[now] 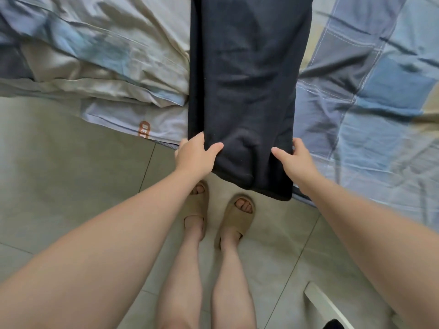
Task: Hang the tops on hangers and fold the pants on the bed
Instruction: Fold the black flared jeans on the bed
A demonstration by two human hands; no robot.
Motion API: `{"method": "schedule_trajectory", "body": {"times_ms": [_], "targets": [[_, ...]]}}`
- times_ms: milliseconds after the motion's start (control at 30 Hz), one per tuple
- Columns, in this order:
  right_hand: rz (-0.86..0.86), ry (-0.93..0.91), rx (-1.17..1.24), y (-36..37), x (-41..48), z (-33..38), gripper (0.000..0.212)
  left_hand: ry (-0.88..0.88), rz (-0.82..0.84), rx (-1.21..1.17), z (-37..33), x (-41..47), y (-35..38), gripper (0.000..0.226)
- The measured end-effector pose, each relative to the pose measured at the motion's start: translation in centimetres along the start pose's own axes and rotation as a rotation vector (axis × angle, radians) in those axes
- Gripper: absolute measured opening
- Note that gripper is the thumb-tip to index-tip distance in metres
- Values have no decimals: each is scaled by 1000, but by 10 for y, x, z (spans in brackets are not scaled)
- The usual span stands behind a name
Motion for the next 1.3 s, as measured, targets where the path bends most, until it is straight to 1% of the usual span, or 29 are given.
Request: {"method": "schedule_trajectory", "body": {"times_ms": [100,167,200,267,333,367,400,433,500,533,600,633,733,833,967,1067,1133,1300], "targets": [[-1,-6,-34,9,-6,-2,17,66,9,-285,-1,-9,-18,14],[13,-4,-73,15,-8,-3,19,67,-50,-365,8,-11,-33,6],[26,3,-79,19,-9,-4,22,62,-81,-369,15,-11,-38,7],[60,7,-92,25,-10,-5,21,45,-142,-324,29,-10,-44,19],[116,16,-59,32,-12,-8,21,-16,-204,-335,45,-11,-47,31],[147,22,-25,36,-14,-10,24,-52,-202,-358,51,-13,-46,38],[168,26,10,40,-16,-11,28,-75,-163,-379,56,-14,-43,44],[176,27,42,43,-18,-12,31,-88,-90,-386,57,-15,-37,48],[168,34,84,45,-23,-13,26,-87,73,-341,58,-21,-20,53],[158,39,93,46,-26,-14,22,-95,119,-310,60,-26,-14,49],[122,57,112,49,-37,-19,19,-160,175,-285,72,-40,-4,34],[104,66,122,50,-44,-23,19,-200,200,-283,79,-49,0,30],[90,91,128,57,-73,-36,19,-304,249,-250,101,-77,7,25],[98,157,105,59,-107,-50,21,-384,305,-218,115,-115,10,29],[116,230,58,62,-168,-70,19,-455,307,-352,123,-175,-1,15],[78,318,153,55,-223,-76,14,-494,251,-444,109,-213,-26,23],[55,340,218,46,-256,-67,15,-479,238,-422,90,-232,-50,29],[-8,338,331,9,-325,-20,13,-366,232,-332,20,-259,-124,37]]}}
Point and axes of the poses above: each hand's wrist, its own x-axis towards the middle knuckle, its own y-axis out of the palm, z = x × y, the point moved 8 cm from there along x, towards the middle knuckle, and after that the axes turned 15 degrees about -x, right-handed, at the moved point
